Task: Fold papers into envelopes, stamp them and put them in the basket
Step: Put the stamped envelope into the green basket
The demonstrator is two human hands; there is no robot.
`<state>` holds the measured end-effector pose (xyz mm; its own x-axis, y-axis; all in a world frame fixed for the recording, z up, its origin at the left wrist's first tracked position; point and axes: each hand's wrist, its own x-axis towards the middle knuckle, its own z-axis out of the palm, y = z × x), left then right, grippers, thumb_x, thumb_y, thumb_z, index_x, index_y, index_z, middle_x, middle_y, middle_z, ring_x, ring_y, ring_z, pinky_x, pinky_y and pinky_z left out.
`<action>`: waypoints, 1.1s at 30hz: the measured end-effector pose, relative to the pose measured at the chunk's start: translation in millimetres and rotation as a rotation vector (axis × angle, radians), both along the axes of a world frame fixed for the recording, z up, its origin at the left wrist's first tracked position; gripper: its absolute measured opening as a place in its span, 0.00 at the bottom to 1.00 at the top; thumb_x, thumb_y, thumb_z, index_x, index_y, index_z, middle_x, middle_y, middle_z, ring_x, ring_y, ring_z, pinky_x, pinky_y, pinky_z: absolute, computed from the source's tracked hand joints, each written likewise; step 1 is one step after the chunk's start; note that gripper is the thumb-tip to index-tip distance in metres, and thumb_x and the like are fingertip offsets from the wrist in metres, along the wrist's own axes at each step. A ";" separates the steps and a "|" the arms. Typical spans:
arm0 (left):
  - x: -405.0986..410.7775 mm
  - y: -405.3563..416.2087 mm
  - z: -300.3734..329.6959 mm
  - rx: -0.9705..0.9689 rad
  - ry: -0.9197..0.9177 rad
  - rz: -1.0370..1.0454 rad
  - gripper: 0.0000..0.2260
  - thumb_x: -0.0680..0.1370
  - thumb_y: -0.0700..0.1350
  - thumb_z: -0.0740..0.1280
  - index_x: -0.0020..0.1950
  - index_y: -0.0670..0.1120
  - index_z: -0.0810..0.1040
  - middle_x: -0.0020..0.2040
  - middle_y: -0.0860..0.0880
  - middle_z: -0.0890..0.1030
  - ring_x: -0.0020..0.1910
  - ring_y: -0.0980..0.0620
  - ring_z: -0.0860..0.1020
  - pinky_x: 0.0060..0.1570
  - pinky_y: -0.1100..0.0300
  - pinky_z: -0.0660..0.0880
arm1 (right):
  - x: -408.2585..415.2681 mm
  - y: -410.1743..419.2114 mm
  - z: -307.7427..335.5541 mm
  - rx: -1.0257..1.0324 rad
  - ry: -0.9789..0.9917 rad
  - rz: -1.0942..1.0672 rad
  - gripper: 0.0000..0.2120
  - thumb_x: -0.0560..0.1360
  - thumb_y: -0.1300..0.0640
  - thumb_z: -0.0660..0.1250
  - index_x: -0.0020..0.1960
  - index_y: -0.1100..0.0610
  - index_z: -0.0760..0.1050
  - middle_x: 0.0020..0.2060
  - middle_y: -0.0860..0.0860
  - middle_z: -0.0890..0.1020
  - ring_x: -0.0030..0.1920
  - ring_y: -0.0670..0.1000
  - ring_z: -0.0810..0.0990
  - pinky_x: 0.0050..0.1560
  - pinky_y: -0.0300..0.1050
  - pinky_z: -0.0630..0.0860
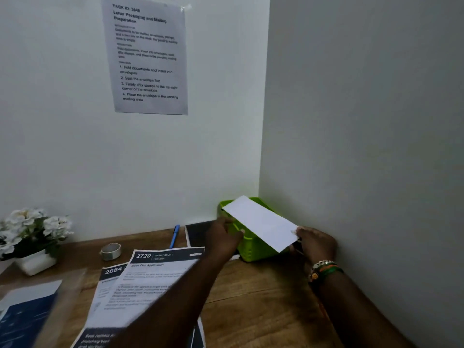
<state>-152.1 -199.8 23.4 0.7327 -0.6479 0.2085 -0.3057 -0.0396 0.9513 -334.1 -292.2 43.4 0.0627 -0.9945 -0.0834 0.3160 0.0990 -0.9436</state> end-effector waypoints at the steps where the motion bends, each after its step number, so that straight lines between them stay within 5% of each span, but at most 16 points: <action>1: -5.2 -4.6 -7.1 0.063 -0.137 -0.003 0.15 0.72 0.44 0.79 0.58 0.47 0.82 0.57 0.46 0.83 0.56 0.48 0.82 0.58 0.53 0.80 | 4.5 -2.0 -1.5 -0.017 0.035 -0.029 0.03 0.73 0.72 0.69 0.46 0.72 0.81 0.39 0.61 0.83 0.30 0.53 0.76 0.21 0.35 0.73; 3: -15.2 -9.3 -16.9 0.109 -0.266 -0.015 0.15 0.73 0.46 0.79 0.58 0.47 0.84 0.58 0.47 0.81 0.58 0.50 0.79 0.57 0.60 0.75 | 12.9 -5.7 -4.9 -0.033 0.075 -0.073 0.04 0.73 0.72 0.69 0.41 0.69 0.81 0.42 0.62 0.86 0.27 0.51 0.78 0.22 0.35 0.73; 6: -20.5 -11.9 -24.7 0.079 -0.334 -0.013 0.15 0.73 0.45 0.79 0.58 0.46 0.84 0.57 0.46 0.78 0.59 0.49 0.78 0.53 0.64 0.68 | 22.9 -14.3 -9.7 -0.014 0.094 -0.100 0.06 0.73 0.70 0.68 0.39 0.69 0.82 0.30 0.57 0.82 0.19 0.48 0.77 0.24 0.41 0.77; 10: -19.3 -11.1 -33.8 0.078 -0.442 -0.019 0.16 0.73 0.44 0.78 0.59 0.45 0.83 0.58 0.46 0.76 0.61 0.49 0.76 0.54 0.67 0.64 | 26.7 -22.5 -7.6 -0.040 0.187 -0.025 0.15 0.78 0.61 0.70 0.34 0.65 0.78 0.31 0.59 0.81 0.25 0.55 0.79 0.34 0.53 0.84; 13: -17.3 -12.9 -37.2 0.084 -0.483 -0.013 0.15 0.75 0.43 0.77 0.60 0.45 0.82 0.60 0.45 0.76 0.62 0.48 0.75 0.58 0.64 0.65 | 15.3 -23.8 -9.0 -0.161 0.474 0.046 0.15 0.78 0.53 0.71 0.41 0.66 0.80 0.35 0.59 0.81 0.31 0.56 0.82 0.29 0.40 0.78; 15: -17.4 -14.6 -37.8 0.076 -0.483 0.003 0.14 0.75 0.43 0.77 0.59 0.45 0.82 0.60 0.44 0.77 0.61 0.47 0.76 0.60 0.61 0.67 | 11.3 -22.0 -16.5 -0.239 0.620 0.053 0.14 0.74 0.50 0.74 0.47 0.62 0.81 0.38 0.55 0.83 0.36 0.58 0.85 0.37 0.49 0.83; 17: -18.5 -16.2 -37.3 0.056 -0.457 0.018 0.12 0.75 0.43 0.77 0.58 0.45 0.83 0.59 0.44 0.77 0.60 0.47 0.77 0.62 0.57 0.69 | 10.3 -16.2 -24.4 -0.285 0.619 0.054 0.14 0.72 0.52 0.77 0.52 0.57 0.77 0.42 0.52 0.82 0.37 0.57 0.85 0.38 0.58 0.85; 20: -19.9 -17.6 -36.9 0.051 -0.442 0.035 0.10 0.75 0.43 0.76 0.56 0.45 0.84 0.58 0.45 0.78 0.59 0.47 0.78 0.63 0.54 0.72 | 15.6 -7.2 -25.8 -0.319 0.595 0.079 0.19 0.72 0.56 0.77 0.57 0.54 0.71 0.43 0.51 0.79 0.35 0.53 0.83 0.35 0.57 0.85; 26: -7.5 4.9 -33.4 0.062 -0.488 -0.069 0.20 0.75 0.46 0.75 0.67 0.48 0.80 0.60 0.46 0.82 0.56 0.49 0.82 0.60 0.50 0.78 | 33.9 -7.2 -20.3 -0.406 0.750 0.074 0.22 0.75 0.51 0.73 0.64 0.56 0.69 0.56 0.62 0.82 0.56 0.63 0.82 0.55 0.52 0.77; 31: 50.5 74.4 -23.3 0.220 -0.566 0.002 0.18 0.78 0.48 0.74 0.67 0.51 0.79 0.62 0.53 0.80 0.61 0.55 0.78 0.60 0.60 0.73 | 32.0 29.1 -5.9 -0.634 0.769 -0.181 0.09 0.77 0.48 0.68 0.54 0.47 0.70 0.37 0.52 0.83 0.41 0.61 0.82 0.39 0.48 0.71; 33: 82.4 117.6 -25.8 0.362 -0.533 0.051 0.18 0.78 0.50 0.74 0.67 0.52 0.78 0.62 0.56 0.77 0.61 0.57 0.75 0.59 0.61 0.70 | 41.9 54.1 -4.4 -0.819 0.684 -0.068 0.06 0.76 0.50 0.69 0.49 0.48 0.72 0.29 0.49 0.78 0.33 0.54 0.79 0.33 0.47 0.68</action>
<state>-69.7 -82.2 -2.4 0.6210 -0.7124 0.3270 -0.7216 -0.3566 0.5934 -292.2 -238.1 39.0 0.1983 -0.7631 0.6151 -0.3248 -0.6433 -0.6933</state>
